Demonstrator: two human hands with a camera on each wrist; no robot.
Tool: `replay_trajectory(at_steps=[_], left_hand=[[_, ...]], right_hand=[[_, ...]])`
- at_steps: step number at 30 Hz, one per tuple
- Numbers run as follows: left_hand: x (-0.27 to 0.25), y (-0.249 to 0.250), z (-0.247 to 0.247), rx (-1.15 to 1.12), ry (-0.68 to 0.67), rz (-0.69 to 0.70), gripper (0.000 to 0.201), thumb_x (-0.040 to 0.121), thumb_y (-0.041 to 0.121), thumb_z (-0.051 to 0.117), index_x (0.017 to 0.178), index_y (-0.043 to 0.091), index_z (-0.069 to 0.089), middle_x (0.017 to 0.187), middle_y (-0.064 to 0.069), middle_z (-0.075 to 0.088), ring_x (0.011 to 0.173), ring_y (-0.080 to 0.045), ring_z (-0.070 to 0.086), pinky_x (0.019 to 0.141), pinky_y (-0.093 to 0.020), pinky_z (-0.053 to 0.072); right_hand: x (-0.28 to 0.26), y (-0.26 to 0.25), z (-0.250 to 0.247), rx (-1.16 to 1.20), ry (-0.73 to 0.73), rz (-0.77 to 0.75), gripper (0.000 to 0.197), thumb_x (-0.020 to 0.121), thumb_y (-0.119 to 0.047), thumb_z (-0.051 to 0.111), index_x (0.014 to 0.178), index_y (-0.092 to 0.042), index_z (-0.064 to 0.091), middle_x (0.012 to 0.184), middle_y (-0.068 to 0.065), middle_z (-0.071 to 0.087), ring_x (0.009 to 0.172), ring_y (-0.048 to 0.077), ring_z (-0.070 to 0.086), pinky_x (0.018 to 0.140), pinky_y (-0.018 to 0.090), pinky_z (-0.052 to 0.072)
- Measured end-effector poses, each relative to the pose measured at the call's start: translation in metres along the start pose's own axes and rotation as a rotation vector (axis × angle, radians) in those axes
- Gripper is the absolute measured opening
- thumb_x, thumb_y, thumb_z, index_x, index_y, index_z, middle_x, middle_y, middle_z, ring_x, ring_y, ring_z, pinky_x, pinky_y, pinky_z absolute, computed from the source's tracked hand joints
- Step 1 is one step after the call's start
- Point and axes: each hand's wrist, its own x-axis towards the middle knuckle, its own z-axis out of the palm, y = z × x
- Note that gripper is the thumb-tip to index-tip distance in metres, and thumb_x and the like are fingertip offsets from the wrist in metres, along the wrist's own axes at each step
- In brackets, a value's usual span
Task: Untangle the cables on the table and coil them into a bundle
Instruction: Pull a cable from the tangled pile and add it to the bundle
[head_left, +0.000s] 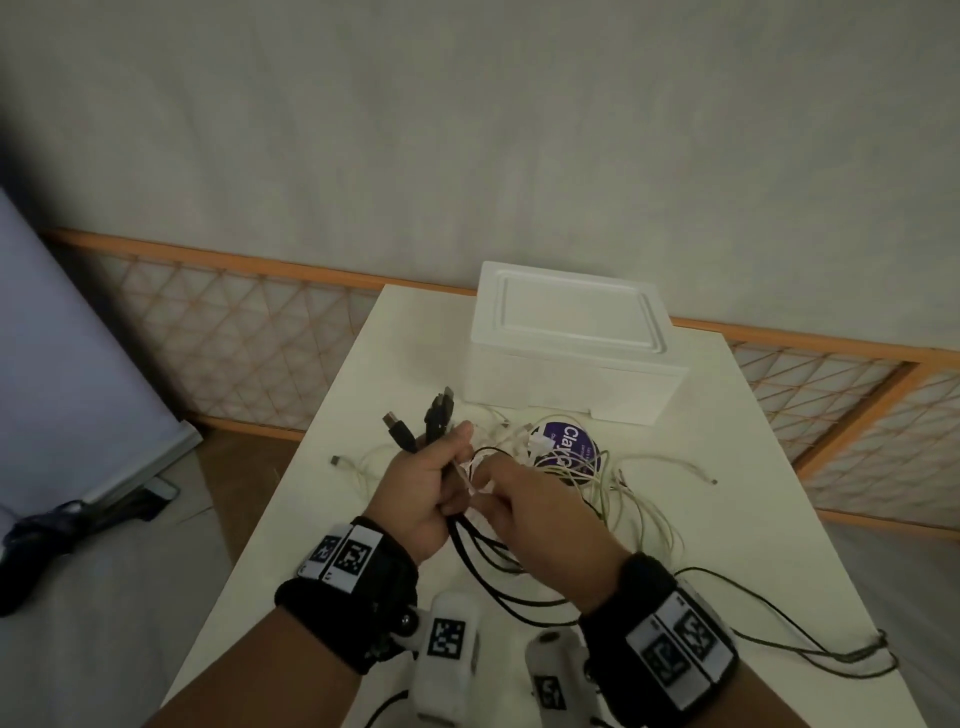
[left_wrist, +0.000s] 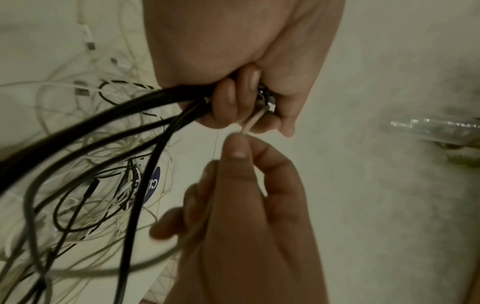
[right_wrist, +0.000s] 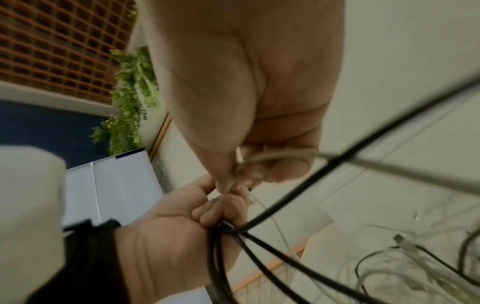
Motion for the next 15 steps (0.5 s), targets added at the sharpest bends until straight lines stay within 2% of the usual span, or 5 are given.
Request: replay_trajectory(at_steps=[6,9,11,13,15], left_hand=[[-0.004,0.000,-0.020,-0.017,-0.006,0.003,0.018,0.093,0.022,0.056,0.076,0.016,0.054,0.064,0.002,0.052,0.028,-0.003,0.022,0.032,-0.014,0.017],[-0.002,-0.002,-0.027,0.005,0.027,0.051,0.016,0.092,0.020,0.056,0.077,0.014,0.057,0.063,0.003,0.054,0.028,-0.003,0.023,0.032,-0.014,0.019],[0.003,0.002,-0.032,-0.008,0.068,0.076,0.016,0.092,0.021,0.057,0.077,0.014,0.057,0.057,0.006,0.052,0.028,-0.004,0.022,0.033,-0.014,0.018],[0.005,0.003,-0.037,-0.004,0.094,0.077,0.021,0.094,0.025,0.054,0.077,0.014,0.055,0.052,0.006,0.047,0.028,-0.004,0.020,0.033,-0.015,0.017],[0.003,-0.003,-0.037,0.003,0.094,0.050,0.030,0.096,0.031,0.051,0.072,0.014,0.051,0.049,0.006,0.042,0.028,-0.004,0.020,0.033,-0.015,0.017]], right_hand=[[-0.037,0.032,-0.017,-0.246,-0.275,-0.011,0.009,0.094,-0.029,0.047,0.090,-0.026,0.055,0.073,-0.013,0.052,0.073,0.006,0.050,0.062,0.017,0.038],[-0.063,0.059,-0.014,-0.553,-0.691,0.151,0.017,0.089,-0.023,0.050,0.099,-0.021,0.064,0.102,-0.004,0.060,0.096,0.017,0.056,0.082,0.031,0.045],[-0.079,0.076,-0.008,-0.646,-0.845,0.305,0.023,0.087,-0.019,0.053,0.106,-0.014,0.065,0.117,0.004,0.060,0.109,0.025,0.057,0.085,0.035,0.044],[-0.085,0.090,-0.008,-0.650,-0.751,0.378,0.021,0.090,-0.026,0.051,0.106,-0.018,0.062,0.116,0.003,0.059,0.115,0.024,0.055,0.086,0.032,0.041],[-0.079,0.088,-0.012,-0.609,-0.514,0.360,0.014,0.093,-0.038,0.047,0.098,-0.028,0.055,0.104,-0.004,0.055,0.112,0.019,0.054,0.086,0.029,0.040]])
